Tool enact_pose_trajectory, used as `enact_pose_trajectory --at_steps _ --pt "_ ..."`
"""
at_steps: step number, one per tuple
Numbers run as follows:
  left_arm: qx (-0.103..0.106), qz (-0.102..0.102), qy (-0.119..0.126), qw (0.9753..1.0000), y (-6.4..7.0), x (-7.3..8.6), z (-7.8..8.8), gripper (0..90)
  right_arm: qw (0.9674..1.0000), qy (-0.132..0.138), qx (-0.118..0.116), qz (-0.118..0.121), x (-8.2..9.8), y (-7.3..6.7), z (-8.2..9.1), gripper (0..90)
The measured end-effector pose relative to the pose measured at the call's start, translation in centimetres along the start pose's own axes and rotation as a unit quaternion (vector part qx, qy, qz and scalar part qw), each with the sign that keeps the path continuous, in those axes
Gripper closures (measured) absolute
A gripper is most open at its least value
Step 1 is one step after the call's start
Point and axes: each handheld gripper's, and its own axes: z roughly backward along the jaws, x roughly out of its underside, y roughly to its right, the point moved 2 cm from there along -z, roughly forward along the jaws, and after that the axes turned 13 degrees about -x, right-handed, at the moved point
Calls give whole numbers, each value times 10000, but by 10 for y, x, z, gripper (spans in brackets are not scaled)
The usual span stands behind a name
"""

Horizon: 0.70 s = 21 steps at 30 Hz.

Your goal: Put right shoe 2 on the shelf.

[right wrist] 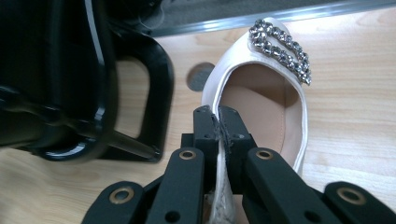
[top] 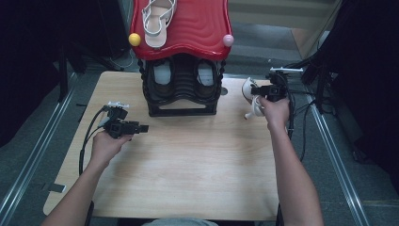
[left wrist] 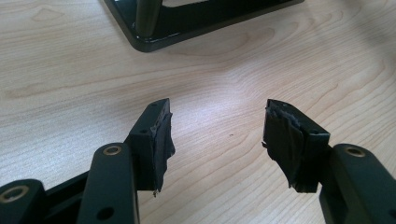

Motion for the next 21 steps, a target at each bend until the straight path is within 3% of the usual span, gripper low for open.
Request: enact_pose_trajectory --at_steps 6,21 --pt "13 -5 5 10000 0 -1 -2 423 9999 -13 -68 154 -15 -18 13 888" --pt "31 14 16 10000 1 -1 -3 424 9973 400 -492 372 -64 -70 47 888"
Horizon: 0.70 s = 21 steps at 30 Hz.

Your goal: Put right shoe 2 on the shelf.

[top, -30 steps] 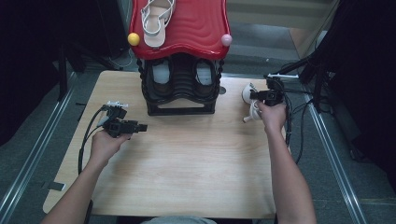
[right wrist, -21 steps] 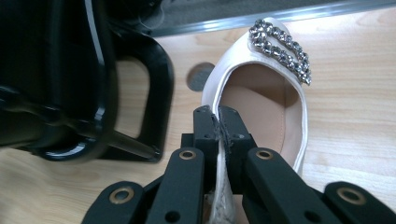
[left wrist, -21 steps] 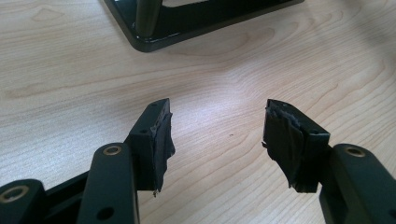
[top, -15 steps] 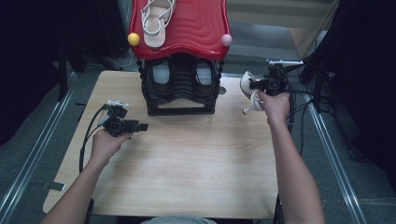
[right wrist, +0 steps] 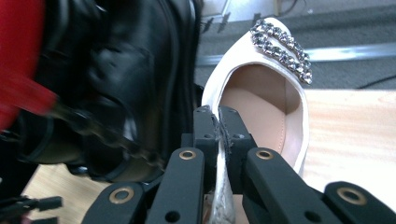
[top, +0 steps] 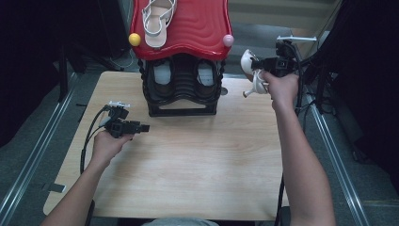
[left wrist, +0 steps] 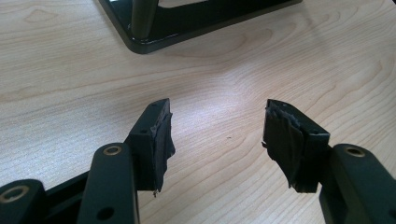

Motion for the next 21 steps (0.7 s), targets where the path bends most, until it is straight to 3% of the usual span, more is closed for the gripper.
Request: enact_pose_trajectory --at_steps 11,21 --pt "21 3 -40 10000 1 0 0 424 9988 245 -264 338 -44 -46 16 887" --pt "28 -49 -56 10000 2 0 -1 424 9962 539 -254 629 -86 -84 32 887"
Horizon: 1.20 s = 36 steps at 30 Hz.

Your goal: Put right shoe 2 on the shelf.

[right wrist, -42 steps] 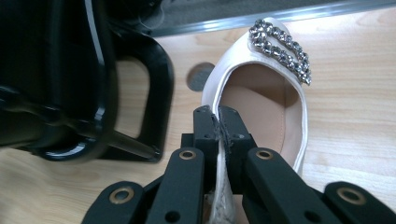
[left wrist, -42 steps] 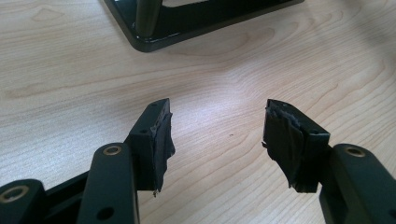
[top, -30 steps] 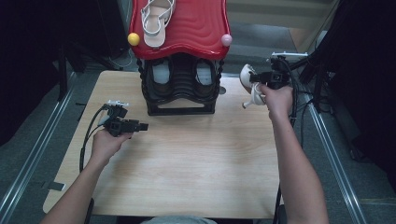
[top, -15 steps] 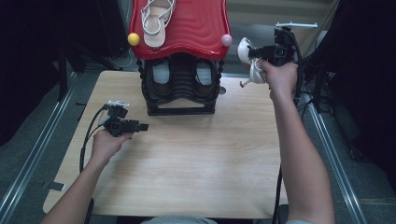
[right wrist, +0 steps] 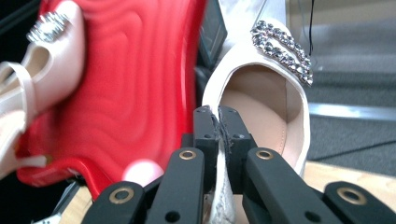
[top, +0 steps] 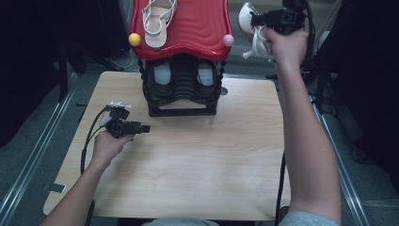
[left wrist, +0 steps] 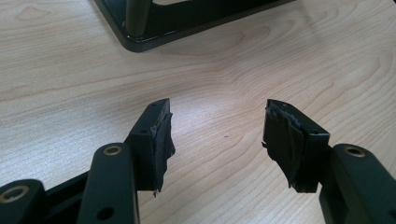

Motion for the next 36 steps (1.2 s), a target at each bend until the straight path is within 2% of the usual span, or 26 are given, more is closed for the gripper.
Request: enact_pose_trajectory --at_steps 11,18,25,30,36 --pt "43 17 -11 10000 -1 0 0 424 9991 53 -57 410 -40 -46 -17 887" --pt "60 1 -15 10000 -1 0 0 424 9981 13 -82 607 -55 -69 -38 887" --pt "59 -21 -30 10000 -1 0 0 424 9966 -122 -102 806 -52 -79 -67 887" --pt "55 -14 -34 10000 -1 0 -1 424 9935 -177 27 1126 -45 -85 -77 887" --pt "62 -49 -57 10000 0 0 -1 424 9928 -310 12 1160 -31 -82 -86 886"
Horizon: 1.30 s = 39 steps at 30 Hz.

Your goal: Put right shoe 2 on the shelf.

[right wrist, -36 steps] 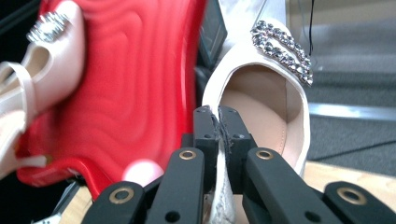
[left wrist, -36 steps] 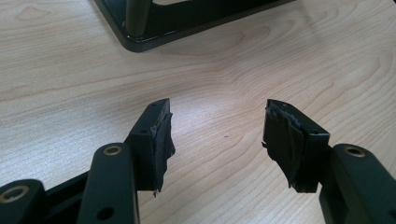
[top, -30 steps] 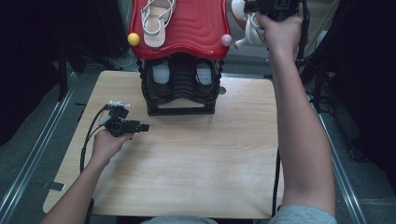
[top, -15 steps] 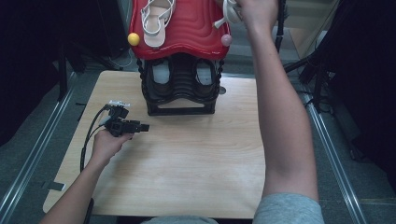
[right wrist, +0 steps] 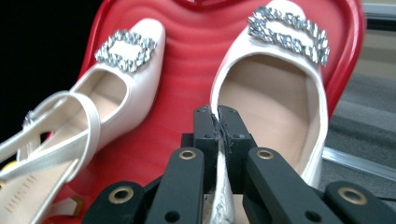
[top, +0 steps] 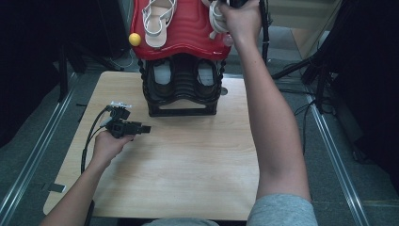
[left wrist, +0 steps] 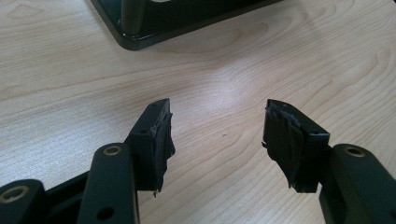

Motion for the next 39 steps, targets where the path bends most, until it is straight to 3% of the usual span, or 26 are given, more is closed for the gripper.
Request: enact_pose_trajectory --at_steps 7,21,30,35,39 --pt "-19 16 -22 10000 0 0 -2 423 9999 -82 -89 0 17 0 -14 886" --pt "-17 -25 -55 10000 2 1 -3 421 9995 -165 -282 19 28 -12 -18 882" --pt "-31 -9 -57 10000 2 1 -3 418 9987 -55 -467 -204 25 -12 -14 840" --pt "-21 -20 -75 10000 1 1 -2 417 9988 -117 -438 -192 19 -15 -12 817" --pt "-44 -8 -77 10000 1 1 -3 417 9985 19 -477 -263 15 -14 -5 797"
